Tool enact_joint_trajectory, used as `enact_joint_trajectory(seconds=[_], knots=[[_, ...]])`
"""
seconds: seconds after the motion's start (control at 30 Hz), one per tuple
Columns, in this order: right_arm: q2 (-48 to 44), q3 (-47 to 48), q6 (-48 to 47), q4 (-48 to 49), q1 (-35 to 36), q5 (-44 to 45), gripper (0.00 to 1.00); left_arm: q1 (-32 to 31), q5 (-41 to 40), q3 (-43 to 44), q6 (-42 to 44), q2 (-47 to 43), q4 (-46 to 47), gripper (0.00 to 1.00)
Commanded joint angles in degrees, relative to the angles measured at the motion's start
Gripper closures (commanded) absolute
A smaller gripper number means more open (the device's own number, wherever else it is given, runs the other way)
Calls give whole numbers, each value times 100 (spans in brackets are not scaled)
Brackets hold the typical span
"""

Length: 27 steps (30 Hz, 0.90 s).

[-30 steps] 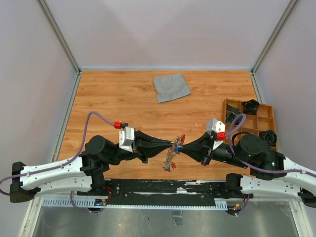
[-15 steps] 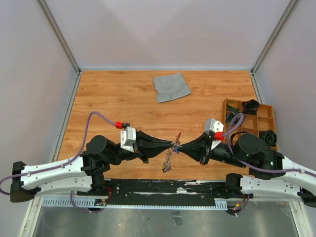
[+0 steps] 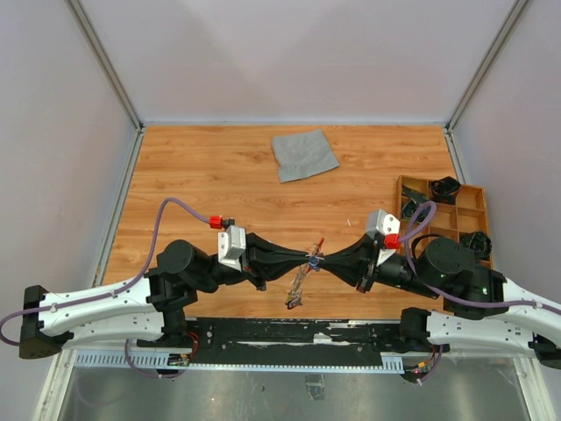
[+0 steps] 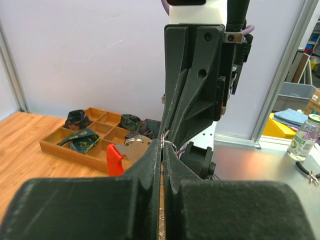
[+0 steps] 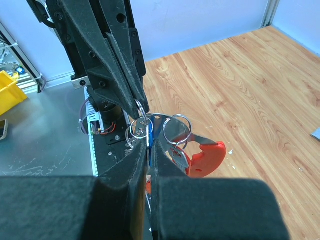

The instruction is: Put the keys on the keyring

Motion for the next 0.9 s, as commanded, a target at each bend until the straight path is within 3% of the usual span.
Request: enact_joint_trajectory(seconds=[0.0, 0.07, 0.27, 0.53, 0.63, 0.87], knots=[[-77, 93, -29, 157, -58, 57, 96, -46, 36, 95, 29, -21, 222, 100], [-88, 85, -25, 91, -58, 74, 93, -47, 12, 98, 29, -34, 214, 100], [-170, 121, -107, -318, -62, 262, 68, -46, -229, 180, 70, -65, -22, 99], [-327, 255, -379, -929, -58, 786, 57, -42, -744, 278, 119, -66, -503, 99], [-273, 348, -446, -1192, -62, 1224, 48, -45, -1068, 277, 129, -79, -765, 99], [774, 1093, -419, -2376, -58, 2322, 23, 246, -1628, 189, -156, -191, -1429, 99]])
